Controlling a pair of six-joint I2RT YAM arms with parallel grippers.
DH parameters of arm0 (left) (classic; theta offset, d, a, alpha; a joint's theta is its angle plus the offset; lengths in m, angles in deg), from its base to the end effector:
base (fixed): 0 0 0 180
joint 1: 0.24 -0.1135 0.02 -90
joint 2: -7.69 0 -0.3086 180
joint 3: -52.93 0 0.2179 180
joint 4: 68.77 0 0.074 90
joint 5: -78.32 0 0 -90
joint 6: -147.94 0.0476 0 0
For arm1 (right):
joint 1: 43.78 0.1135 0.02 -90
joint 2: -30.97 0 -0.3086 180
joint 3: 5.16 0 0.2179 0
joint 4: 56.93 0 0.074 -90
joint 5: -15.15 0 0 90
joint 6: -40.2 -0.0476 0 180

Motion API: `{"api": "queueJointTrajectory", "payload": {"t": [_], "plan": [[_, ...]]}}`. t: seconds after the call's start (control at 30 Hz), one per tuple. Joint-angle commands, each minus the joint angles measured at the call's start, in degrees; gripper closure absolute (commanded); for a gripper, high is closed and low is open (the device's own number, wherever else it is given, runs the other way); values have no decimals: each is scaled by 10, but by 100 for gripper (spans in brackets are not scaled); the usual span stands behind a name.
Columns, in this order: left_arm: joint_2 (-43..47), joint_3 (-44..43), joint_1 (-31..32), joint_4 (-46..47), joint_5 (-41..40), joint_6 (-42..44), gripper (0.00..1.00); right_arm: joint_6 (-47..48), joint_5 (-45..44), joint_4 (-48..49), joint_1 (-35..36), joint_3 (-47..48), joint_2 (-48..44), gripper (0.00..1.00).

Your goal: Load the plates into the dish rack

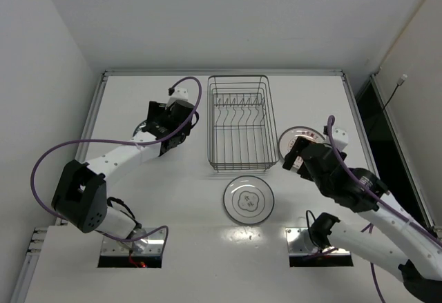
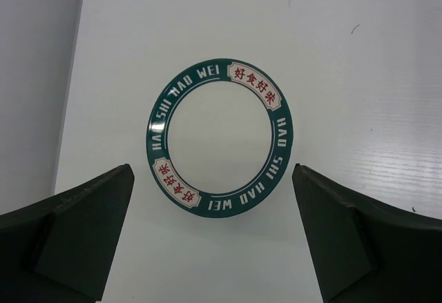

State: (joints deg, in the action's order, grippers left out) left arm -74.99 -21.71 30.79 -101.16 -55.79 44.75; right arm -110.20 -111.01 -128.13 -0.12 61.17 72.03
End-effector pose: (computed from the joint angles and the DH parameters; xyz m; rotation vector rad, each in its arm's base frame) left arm 0.2560 -0.1153 0.3190 -0.0609 2.0800 0.4123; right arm 0.0646 0.0229 0.3284 0.6030 2.1173 0.2580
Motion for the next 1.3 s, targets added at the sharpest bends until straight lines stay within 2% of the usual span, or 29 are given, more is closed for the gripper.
{"api": "queueJointTrajectory", "payload": {"t": [0.0,0.1,0.2,0.3,0.4,0.43,0.5,0.53,0.6,0.63,0.7,0.77,0.9,0.97,1.03,1.13,1.27], "plan": [[18,-1,-2,13,3,-9,1,44,-50,-19,3,23,5,0],[18,5,4,18,-3,-3,1,63,-24,38,-2,-4,-30,0],[18,5,4,18,-3,-3,1,56,-70,73,-15,-11,-51,0],[18,5,4,18,-3,-3,1,70,-76,112,-39,-17,-41,0],[18,5,4,18,-3,3,1,122,4,179,-111,-4,7,0],[23,5,4,18,-3,3,1,144,94,202,-190,10,53,0],[23,5,4,23,-3,3,1,157,198,222,-288,15,91,0],[23,11,4,23,-8,3,1,164,293,252,-390,6,103,0],[29,11,4,29,-8,8,1,165,405,287,-486,-37,108,0],[29,11,4,29,-8,8,1,165,438,311,-573,-51,108,0],[34,11,4,29,-8,8,1,165,513,325,-641,-85,134,0],[40,11,4,29,-2,8,1,159,543,325,-696,-110,173,0],[40,11,4,29,10,8,1,142,583,357,-744,-168,211,7],[40,11,4,29,10,8,1,142,595,385,-752,-200,217,28],[40,11,4,29,10,8,1,135,587,394,-752,-216,217,37],[40,11,4,29,15,8,1,135,565,385,-757,-234,217,38],[40,6,4,29,15,8,1,112,572,416,-757,-262,252,34]]}}
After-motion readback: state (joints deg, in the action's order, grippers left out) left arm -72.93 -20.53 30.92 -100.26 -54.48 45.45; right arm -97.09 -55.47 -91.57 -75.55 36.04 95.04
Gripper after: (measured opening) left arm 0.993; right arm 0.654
